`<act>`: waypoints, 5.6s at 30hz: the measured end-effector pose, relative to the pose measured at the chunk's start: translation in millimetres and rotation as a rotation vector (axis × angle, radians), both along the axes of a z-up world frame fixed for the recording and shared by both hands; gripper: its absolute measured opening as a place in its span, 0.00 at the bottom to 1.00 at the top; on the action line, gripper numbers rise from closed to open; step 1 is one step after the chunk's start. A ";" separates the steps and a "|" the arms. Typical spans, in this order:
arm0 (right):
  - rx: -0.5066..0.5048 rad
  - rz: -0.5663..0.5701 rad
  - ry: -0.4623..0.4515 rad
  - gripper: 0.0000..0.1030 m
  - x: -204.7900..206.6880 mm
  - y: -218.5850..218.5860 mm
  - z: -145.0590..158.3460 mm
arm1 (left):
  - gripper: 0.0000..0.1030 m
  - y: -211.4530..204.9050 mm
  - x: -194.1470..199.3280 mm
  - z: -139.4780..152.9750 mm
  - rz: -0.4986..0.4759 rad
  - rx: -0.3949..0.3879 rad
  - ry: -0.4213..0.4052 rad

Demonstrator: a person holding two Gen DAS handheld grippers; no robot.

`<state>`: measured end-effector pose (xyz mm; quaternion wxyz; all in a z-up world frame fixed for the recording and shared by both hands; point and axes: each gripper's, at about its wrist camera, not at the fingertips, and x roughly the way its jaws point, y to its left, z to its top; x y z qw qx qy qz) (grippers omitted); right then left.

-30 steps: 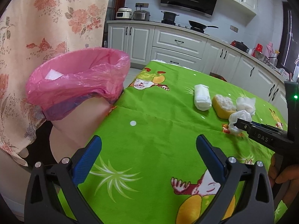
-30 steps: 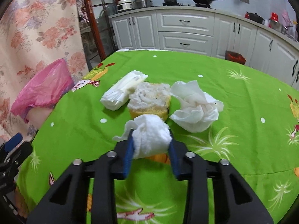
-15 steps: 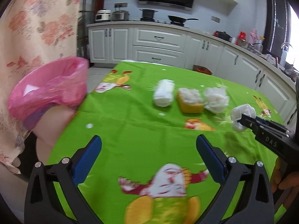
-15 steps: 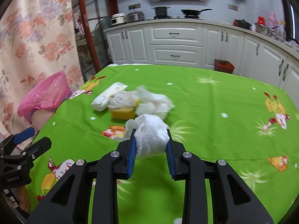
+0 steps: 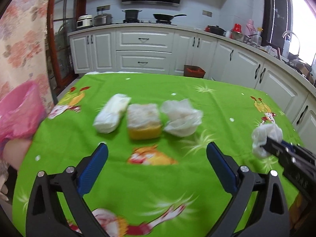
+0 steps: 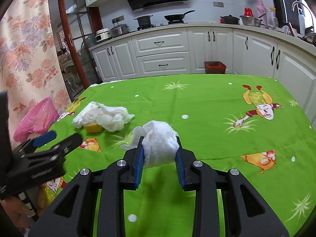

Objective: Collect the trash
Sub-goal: 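Grasp a crumpled tissue with the right tool while the left tool grasps another tissue, then carry both tissues over the pink bin and open both tools, then move both tools back over the table toward the bread and wrapped item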

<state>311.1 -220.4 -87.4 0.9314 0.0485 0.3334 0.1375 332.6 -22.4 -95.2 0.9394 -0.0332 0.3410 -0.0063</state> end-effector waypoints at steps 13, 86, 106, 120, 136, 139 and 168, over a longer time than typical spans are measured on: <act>0.033 -0.056 0.005 0.28 -0.7 -38.5 1.5 | 0.67 -61.0 67.2 -22.6 -0.095 0.138 0.039; -0.072 0.600 -0.111 0.28 -40.6 277.8 57.4 | 0.15 234.2 -165.6 75.0 0.275 0.081 -0.213; -0.038 0.780 -0.117 0.29 37.0 410.8 73.3 | 0.15 364.1 -71.3 92.0 0.388 0.051 -0.195; -0.054 0.803 -0.167 0.64 48.4 407.0 66.4 | 0.72 409.5 -66.9 86.5 0.521 -0.009 -0.227; -0.046 0.595 -0.085 0.64 40.9 304.5 40.2 | 0.93 317.6 -73.5 75.8 0.425 0.046 -0.225; -0.052 0.551 -0.071 0.64 41.7 281.4 33.4 | 0.93 296.4 -73.0 73.6 0.387 0.035 -0.232; -0.160 0.262 0.097 0.63 102.7 188.1 -29.0 | 0.93 206.7 -28.5 11.4 0.212 -0.012 -0.077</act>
